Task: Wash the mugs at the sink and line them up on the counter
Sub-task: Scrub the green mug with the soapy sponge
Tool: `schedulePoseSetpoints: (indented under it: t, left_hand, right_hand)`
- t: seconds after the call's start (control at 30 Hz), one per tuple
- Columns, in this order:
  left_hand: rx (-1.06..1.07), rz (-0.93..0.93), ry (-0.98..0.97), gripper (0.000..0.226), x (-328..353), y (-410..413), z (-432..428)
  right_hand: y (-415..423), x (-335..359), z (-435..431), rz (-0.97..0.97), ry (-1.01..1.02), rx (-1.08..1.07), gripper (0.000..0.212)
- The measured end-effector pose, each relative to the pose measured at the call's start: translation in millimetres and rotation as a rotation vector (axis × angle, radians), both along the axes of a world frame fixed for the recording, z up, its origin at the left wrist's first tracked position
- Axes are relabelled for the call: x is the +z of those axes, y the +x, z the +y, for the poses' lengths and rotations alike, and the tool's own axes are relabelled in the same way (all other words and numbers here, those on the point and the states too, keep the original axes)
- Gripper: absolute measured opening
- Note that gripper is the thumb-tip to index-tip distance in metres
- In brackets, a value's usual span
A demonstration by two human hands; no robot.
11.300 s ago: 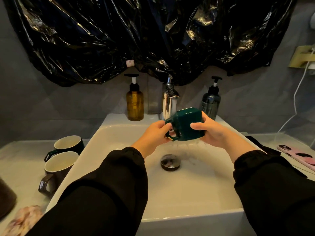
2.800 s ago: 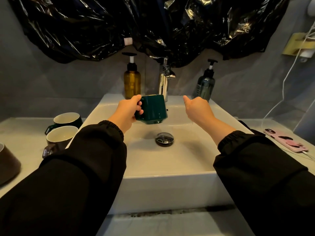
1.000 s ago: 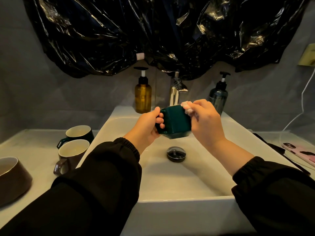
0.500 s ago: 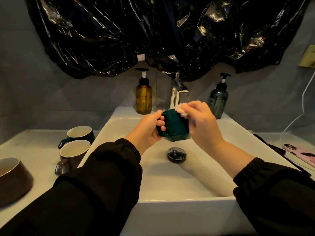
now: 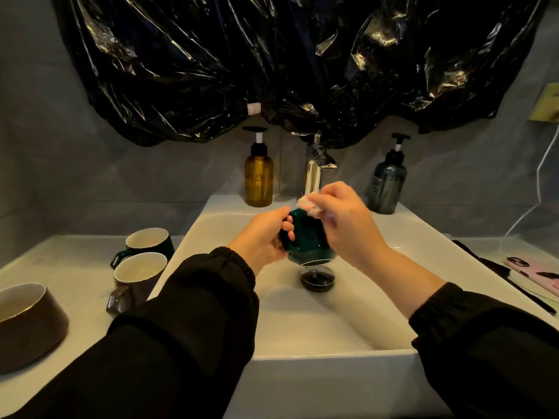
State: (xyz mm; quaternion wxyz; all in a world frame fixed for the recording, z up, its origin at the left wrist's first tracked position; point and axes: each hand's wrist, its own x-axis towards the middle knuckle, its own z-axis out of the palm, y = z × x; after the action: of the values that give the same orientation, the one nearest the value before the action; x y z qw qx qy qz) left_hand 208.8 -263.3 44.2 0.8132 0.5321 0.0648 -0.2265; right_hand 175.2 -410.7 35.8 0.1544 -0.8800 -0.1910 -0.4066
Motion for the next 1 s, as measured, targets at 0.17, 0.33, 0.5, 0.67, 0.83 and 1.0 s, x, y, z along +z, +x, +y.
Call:
schedulePoseSetpoints:
  t: [0.17, 0.33, 0.5, 0.67, 0.83, 1.0]
  left_hand:
    - [0.029, 0.06, -0.08, 0.037, 2, 1, 1]
    - [0.099, 0.14, -0.228, 0.04, 6, 3, 12]
    - [0.114, 0.202, -0.296, 0.04, 11, -1, 16]
    - [0.126, 0.237, -0.409, 0.039, 13, -1, 19]
    - [0.146, 0.256, -0.482, 0.036, 11, 2, 21]
    - [0.12, 0.243, -0.499, 0.037, 11, 2, 20]
  right_hand:
    - [4, -8, 11, -0.013, -0.204, 0.056, 0.024]
    - [-7, -10, 16, 0.007, -0.289, 0.169, 0.041]
    - [-4, -6, -1, -0.116, -0.169, 0.162, 0.025]
    - [5, -11, -23, -0.118, 0.099, -0.044, 0.027]
    - [-10, -7, 13, -0.202, -0.204, 0.167, 0.029]
    - [-4, -7, 9, -0.285, -0.251, 0.171, 0.04]
